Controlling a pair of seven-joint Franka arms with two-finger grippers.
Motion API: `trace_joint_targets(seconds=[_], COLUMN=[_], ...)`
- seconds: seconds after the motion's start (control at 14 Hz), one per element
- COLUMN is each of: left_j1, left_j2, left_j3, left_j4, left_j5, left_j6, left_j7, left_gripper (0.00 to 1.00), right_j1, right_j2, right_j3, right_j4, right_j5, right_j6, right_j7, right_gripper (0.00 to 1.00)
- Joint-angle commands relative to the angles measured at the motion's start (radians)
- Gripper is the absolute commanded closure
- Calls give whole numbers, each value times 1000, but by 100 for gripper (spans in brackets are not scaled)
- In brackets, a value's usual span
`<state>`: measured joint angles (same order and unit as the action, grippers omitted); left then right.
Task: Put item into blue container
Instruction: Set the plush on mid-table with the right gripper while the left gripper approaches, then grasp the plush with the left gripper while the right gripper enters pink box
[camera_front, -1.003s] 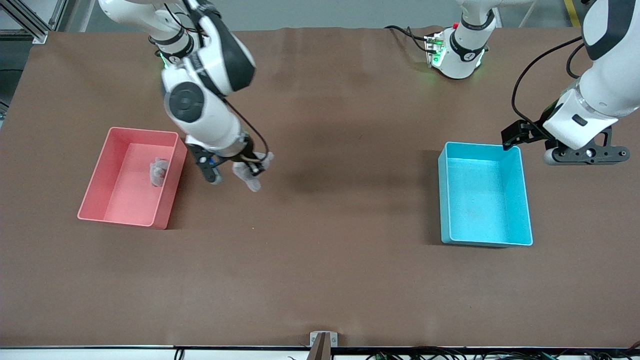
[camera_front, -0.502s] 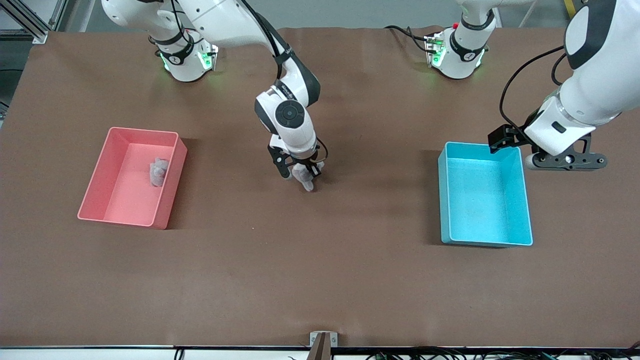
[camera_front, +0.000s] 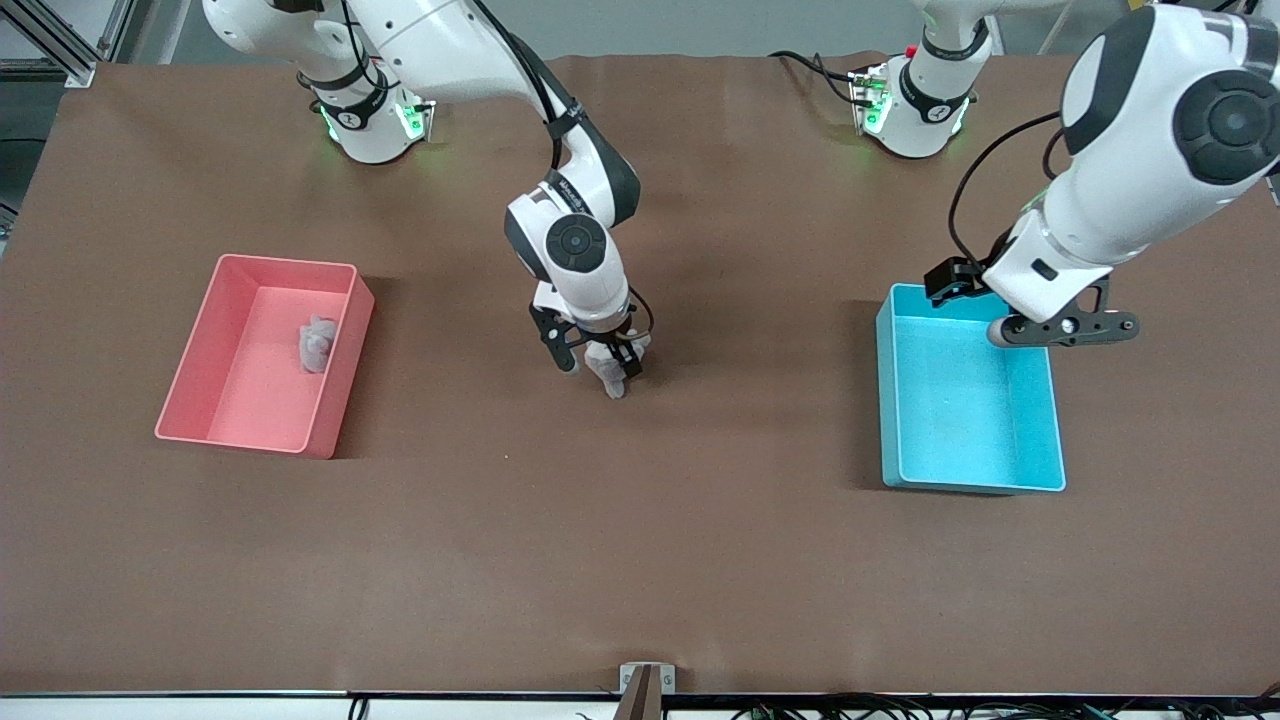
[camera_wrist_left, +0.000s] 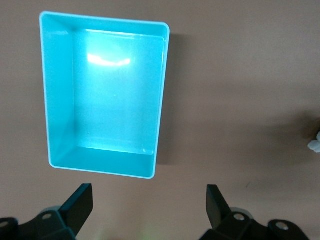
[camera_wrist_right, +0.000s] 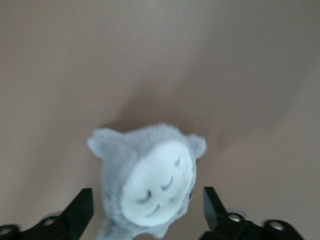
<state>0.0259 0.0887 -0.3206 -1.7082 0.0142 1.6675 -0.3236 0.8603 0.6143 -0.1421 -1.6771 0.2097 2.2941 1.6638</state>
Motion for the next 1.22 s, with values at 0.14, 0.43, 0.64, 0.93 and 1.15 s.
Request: trace_joint_targets(seconds=[0.14,0.43,0.64,0.93,1.15], left_j1=[6,0,-68,-216,-285], left_j2=[-14,58,199,445,580], left_j3=[-80,-174,-227,-224,-222], left_j4=[-137,-179,-131,37,99], left_j5=[-7,-5,7,9,110], left_j6=[125,282,438,576,688], left_j7=[-148,-312,-512,-693,-868], left_gripper=[0,0,0,0,0], right_j1=[-234,-492,-651,-794,-831], right_j2=[-206,-343,-384,-427,-476], right_j3=[9,6,4,4,6], right_j4=[7,-84,-156,-292,-502], right_j5=[-6,-10,-33,-43,-44], right_j6=[-327,-435,-446,-369,-175], right_j7=[-368,-718,-936,-1113,-1161], right_gripper=[0,1,2,0,0])
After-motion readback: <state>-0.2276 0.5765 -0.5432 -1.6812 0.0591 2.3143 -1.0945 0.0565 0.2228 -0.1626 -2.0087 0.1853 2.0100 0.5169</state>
